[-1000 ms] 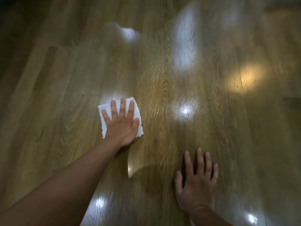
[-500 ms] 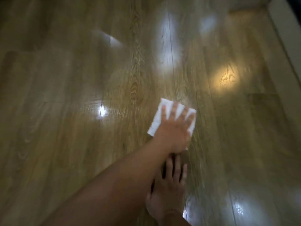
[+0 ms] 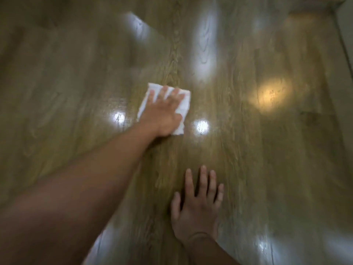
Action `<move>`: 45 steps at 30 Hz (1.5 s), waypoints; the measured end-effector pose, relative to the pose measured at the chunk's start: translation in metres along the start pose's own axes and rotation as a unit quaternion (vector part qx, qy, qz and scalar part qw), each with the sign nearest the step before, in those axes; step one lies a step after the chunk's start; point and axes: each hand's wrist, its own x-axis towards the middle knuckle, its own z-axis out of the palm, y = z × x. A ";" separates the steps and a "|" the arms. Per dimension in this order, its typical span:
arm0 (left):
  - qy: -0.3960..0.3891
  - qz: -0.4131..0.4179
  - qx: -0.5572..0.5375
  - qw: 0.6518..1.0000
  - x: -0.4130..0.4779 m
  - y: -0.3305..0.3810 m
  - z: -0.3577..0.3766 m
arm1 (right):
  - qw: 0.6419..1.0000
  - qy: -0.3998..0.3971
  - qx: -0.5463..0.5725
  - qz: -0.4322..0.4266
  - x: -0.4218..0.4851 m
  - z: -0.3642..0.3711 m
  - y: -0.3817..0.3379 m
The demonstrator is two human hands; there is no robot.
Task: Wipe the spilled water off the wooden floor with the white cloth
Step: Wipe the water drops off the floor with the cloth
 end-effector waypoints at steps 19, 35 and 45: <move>-0.021 0.215 0.032 0.976 0.008 0.103 0.014 | 0.993 0.113 0.002 -0.019 0.004 0.014 0.002; 0.030 -0.356 -0.048 0.933 -0.148 -0.157 0.033 | 0.994 0.112 -0.001 -0.001 -0.001 0.011 -0.006; 0.061 -0.133 -0.046 0.988 -0.148 -0.151 0.047 | 0.993 0.118 -0.011 0.007 -0.002 0.014 -0.006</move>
